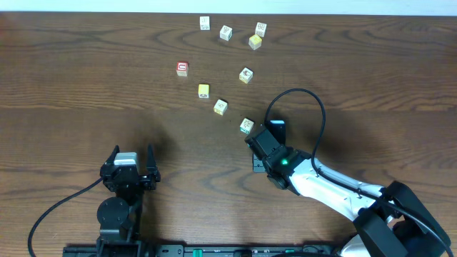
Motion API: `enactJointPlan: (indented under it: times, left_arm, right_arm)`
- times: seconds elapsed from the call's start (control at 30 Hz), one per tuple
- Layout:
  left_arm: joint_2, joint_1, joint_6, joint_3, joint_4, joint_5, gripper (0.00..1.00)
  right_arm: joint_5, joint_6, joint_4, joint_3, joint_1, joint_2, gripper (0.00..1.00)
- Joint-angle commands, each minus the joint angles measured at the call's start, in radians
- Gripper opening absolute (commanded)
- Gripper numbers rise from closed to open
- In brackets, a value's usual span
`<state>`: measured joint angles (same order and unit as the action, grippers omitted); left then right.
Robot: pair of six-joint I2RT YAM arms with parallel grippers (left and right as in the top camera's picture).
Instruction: Lift 5 blocks
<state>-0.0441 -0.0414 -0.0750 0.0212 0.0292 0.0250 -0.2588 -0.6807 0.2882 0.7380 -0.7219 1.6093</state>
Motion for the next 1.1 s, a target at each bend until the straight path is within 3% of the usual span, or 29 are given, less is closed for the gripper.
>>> enactJointPlan:
  times: [0.0, 0.23, 0.4, 0.77, 1.07]
  left_arm:
    - [0.002, -0.004, 0.008, -0.017, 0.042, 0.011, 0.75]
    - [0.002, -0.004, 0.008, -0.017, 0.041, 0.011, 0.75]
    - [0.002, -0.004, 0.008, -0.017, 0.041, 0.011, 0.76]
    - [0.002, -0.004, 0.008, -0.017, 0.041, 0.011, 0.76]
    - [0.002, -0.004, 0.008, -0.017, 0.041, 0.011, 0.76]
  right_arm:
    - [0.029, 0.009, 0.002, -0.011, 0.008, 0.038, 0.22]
    - [0.032, 0.009, 0.003, -0.011, 0.008, 0.038, 0.3]
    - [0.033, 0.009, 0.005, -0.011, 0.008, 0.037, 0.43]
    - [0.031, 0.041, 0.027, -0.006, 0.008, 0.008, 0.53]
    - [0.024, 0.094, 0.045, 0.005, 0.008, -0.136, 0.68]
